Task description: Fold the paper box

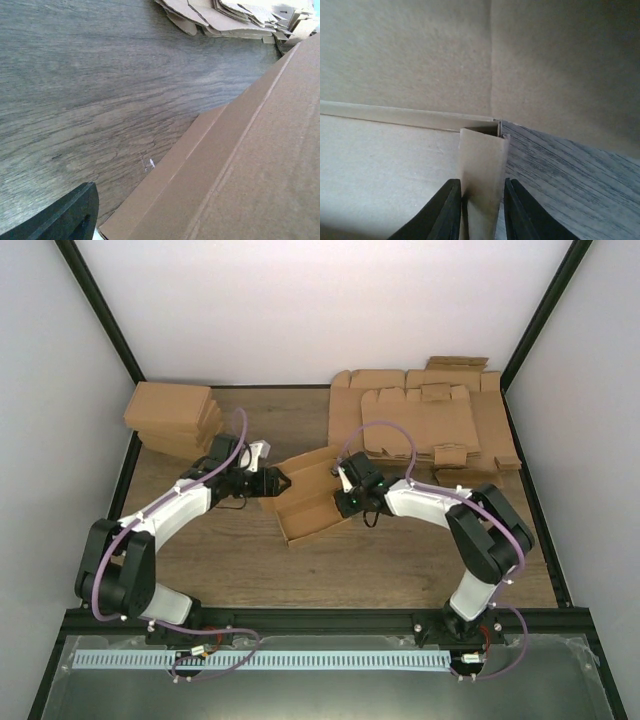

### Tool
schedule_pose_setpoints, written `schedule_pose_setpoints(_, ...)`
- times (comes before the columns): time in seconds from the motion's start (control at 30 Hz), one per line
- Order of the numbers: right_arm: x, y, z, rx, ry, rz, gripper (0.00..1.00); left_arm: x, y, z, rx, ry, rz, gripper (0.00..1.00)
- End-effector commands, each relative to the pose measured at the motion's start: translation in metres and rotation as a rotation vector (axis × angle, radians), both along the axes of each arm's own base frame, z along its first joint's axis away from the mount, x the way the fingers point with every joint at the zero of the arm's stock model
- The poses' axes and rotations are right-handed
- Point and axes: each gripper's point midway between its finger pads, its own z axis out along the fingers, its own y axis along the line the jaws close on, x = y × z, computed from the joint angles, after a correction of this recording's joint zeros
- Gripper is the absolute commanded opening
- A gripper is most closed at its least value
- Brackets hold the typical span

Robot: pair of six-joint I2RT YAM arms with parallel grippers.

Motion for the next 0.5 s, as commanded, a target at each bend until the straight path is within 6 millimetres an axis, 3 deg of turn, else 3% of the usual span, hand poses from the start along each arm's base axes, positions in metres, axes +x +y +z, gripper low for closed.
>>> schedule_pose_setpoints(0.0, 0.006, -0.004, -0.008, -0.111, -0.015, -0.031, 0.27, -0.001, -0.006, 0.001, -0.013, -0.009, -0.037, 0.73)
schedule_pose_setpoints(0.13, 0.004, -0.009, -0.019, -0.157, -0.003, -0.053, 0.26, -0.001, -0.004, -0.001, -0.006, -0.009, -0.033, 0.72)
schedule_pose_setpoints(0.33, 0.007, -0.019, -0.021, -0.237, -0.039, -0.102, 0.01, -0.001, -0.002, 0.000, 0.008, -0.015, -0.026, 0.72)
schedule_pose_setpoints(0.47, 0.007, -0.021, -0.021, -0.315, -0.091, -0.131, 0.01, -0.001, -0.002, 0.004, 0.012, -0.023, -0.024, 0.72)
